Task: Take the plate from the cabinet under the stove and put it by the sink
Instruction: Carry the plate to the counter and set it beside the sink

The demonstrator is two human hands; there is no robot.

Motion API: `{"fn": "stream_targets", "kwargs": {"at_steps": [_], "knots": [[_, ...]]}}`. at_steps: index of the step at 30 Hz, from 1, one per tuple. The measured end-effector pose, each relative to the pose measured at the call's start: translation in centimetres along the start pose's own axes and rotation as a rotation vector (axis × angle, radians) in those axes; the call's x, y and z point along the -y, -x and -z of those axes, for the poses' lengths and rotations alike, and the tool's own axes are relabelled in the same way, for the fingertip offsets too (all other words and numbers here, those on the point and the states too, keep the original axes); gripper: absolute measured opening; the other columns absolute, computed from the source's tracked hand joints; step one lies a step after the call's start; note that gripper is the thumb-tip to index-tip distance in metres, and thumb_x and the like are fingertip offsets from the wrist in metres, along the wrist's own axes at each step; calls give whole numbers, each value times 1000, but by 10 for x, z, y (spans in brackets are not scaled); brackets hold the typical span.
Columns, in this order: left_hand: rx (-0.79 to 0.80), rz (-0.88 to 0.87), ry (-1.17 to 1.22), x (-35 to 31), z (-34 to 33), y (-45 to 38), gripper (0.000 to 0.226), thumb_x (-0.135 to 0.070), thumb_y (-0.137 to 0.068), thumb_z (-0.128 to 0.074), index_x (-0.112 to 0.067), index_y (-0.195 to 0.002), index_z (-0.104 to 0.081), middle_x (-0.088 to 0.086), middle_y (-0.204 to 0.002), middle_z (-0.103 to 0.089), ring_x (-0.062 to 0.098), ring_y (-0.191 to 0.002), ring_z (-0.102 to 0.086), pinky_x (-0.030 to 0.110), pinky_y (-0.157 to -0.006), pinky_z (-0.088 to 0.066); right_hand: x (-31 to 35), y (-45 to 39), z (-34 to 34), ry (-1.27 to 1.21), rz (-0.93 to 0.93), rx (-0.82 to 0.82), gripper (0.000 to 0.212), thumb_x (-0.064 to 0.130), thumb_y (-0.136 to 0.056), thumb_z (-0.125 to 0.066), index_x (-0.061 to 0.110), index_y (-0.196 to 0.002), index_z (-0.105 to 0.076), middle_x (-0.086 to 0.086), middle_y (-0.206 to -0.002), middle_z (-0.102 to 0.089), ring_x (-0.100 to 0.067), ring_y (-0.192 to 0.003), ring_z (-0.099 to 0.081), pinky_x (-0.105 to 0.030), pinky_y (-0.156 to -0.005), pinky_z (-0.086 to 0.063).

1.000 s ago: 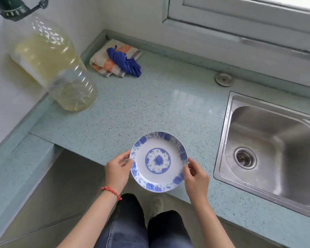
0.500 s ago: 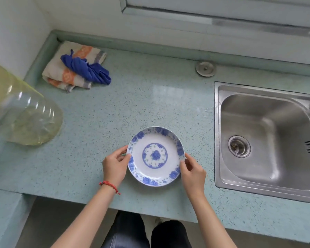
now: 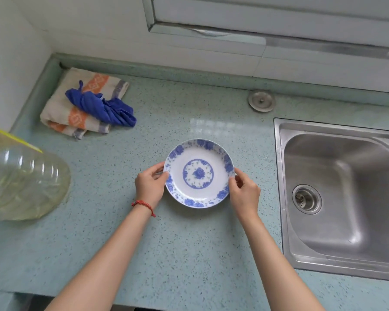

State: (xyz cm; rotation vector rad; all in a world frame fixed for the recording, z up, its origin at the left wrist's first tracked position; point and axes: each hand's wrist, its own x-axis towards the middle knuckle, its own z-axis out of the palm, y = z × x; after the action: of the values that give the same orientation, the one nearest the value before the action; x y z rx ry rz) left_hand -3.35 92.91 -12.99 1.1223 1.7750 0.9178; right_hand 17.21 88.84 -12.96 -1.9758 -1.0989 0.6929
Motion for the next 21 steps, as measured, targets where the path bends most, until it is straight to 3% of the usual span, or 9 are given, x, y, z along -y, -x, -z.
{"fn": "stream_targets", "kwargs": {"at_steps": [3,7,13,18,21], "knots": [[13,-6,14,-6,-5,-17,32,2,-79,-63,-2,-111,-61,15,-107,-68,15,-84,-62,28,-83,-49,3,-17,-5,3,-15,10,28,12,-87,-55,7,-114,-60,-2,-77,-63,-15,-70,-55,-12,-66,-37],[28,-15,28,-11,-10,-32,32,2,-79,-63,-3,-111,-61,14,-107,-68,13,-85,-62,23,-80,-49,7,-31,-8,-14,-28,27,31,15,-88,-54,7,-117,-57,0,-80,-61,-15,-75,-56,-26,-75,-44],[20,-26,29,-11,-14,-37,34,0,-80,-63,-3,-113,-60,14,-109,-67,12,-87,-62,25,-83,-49,8,-37,-9,-34,-29,32,30,16,-88,-53,9,-117,-58,0,-79,-62,-15,-74,-56,-29,-73,-46],[37,-53,-22,-15,-11,-33,34,-3,-80,-63,-4,-114,-59,14,-108,-68,13,-84,-62,25,-81,-49,12,-36,-6,-30,-57,86,33,18,-89,-54,9,-121,-54,-8,-91,-66,-18,-80,-57,-29,-75,-44],[15,-124,-97,-19,-6,-27,30,-7,-79,-66,-4,-110,-63,15,-102,-71,13,-79,-62,24,-78,-48,15,-32,4,-23,-78,119,40,24,-89,-55,9,-125,-50,-5,-90,-63,-22,-84,-61,-38,-80,-51]]}}
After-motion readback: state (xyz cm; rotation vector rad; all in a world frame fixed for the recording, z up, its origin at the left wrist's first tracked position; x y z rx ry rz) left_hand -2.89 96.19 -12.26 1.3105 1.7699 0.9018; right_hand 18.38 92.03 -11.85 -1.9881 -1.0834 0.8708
